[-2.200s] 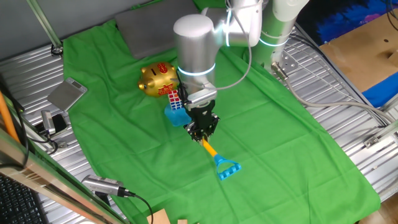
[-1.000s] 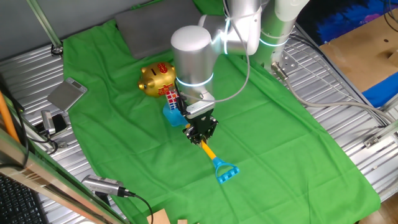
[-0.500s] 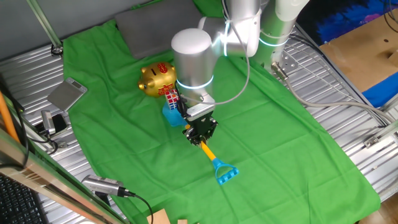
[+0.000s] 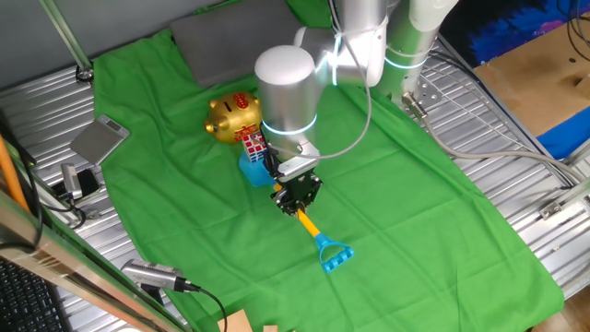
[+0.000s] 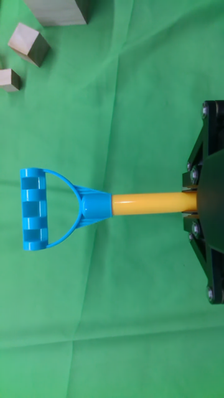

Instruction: Use a shovel to scoop up an object

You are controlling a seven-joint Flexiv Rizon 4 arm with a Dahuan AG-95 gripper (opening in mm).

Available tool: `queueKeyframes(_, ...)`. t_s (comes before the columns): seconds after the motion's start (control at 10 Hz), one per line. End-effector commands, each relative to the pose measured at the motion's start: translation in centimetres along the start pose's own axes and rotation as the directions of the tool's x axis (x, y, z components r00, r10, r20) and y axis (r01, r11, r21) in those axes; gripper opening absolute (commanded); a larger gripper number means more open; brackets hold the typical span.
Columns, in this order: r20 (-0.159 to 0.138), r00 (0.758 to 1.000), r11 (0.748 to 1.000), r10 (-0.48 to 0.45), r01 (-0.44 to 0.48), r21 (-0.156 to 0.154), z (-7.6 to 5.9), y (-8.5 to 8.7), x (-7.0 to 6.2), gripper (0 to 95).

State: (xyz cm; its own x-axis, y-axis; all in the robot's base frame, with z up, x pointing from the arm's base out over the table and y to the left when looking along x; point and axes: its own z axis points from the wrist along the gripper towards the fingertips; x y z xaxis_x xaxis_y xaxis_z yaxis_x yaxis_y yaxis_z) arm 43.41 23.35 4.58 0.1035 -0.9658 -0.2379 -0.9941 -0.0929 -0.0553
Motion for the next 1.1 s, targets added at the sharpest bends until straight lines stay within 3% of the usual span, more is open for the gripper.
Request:
queueKeyframes(0.1,-0.005,1.0,1.0,-0.004,0.004,0.002,0.1,0.02,0.05,0.0)
queueKeyframes(0.6,-0.036,0.999,1.0,-0.012,0.012,-0.005,0.5,0.2,0.5,0.0)
queueKeyframes(1.1,-0.078,0.997,0.999,-0.027,0.024,-0.035,1.03,0.44,1.04,0.0)
